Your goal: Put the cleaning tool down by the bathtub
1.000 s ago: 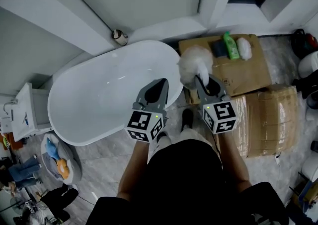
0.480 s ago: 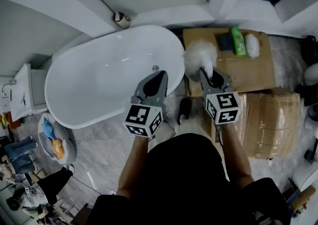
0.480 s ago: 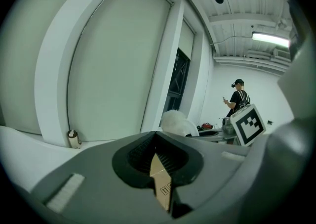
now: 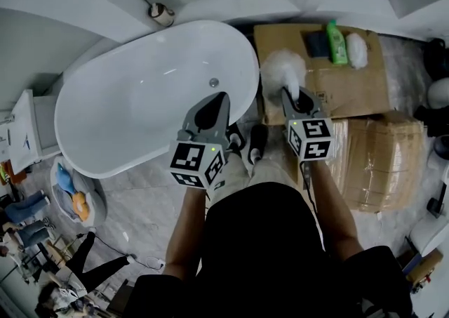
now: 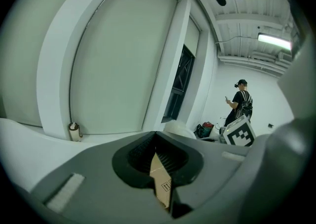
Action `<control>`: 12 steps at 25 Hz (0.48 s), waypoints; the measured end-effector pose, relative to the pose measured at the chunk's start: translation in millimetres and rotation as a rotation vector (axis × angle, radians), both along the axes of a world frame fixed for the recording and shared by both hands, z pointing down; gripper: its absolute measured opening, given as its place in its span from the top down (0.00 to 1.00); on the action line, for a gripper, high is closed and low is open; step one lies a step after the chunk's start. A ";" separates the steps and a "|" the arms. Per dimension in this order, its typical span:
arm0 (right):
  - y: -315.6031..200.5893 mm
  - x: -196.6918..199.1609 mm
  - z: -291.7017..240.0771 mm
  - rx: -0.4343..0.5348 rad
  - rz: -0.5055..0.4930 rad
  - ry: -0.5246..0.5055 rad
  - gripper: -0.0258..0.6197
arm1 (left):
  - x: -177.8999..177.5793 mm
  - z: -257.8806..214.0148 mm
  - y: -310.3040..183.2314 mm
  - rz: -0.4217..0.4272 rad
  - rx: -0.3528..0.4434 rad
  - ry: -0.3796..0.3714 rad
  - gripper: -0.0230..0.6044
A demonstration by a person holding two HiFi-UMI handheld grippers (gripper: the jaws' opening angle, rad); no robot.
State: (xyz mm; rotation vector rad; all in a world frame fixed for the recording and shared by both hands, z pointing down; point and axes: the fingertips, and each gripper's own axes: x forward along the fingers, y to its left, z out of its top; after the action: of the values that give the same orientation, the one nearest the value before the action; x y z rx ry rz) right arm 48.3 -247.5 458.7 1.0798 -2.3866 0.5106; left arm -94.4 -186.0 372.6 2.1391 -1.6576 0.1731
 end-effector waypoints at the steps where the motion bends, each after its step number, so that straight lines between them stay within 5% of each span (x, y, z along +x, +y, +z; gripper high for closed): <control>1: -2.0 -0.8 4.1 -0.005 0.006 -0.001 0.82 | -0.8 1.9 -3.0 0.004 -0.002 0.000 0.97; 12: -10.0 2.3 59.3 -0.044 0.021 0.049 0.82 | 7.0 26.9 -27.4 0.068 -0.030 0.003 0.97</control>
State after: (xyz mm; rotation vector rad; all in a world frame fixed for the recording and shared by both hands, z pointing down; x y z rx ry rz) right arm 50.6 -257.5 518.0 1.0865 -2.3137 0.5358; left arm -87.5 -213.5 399.5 2.1732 -1.5714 0.2133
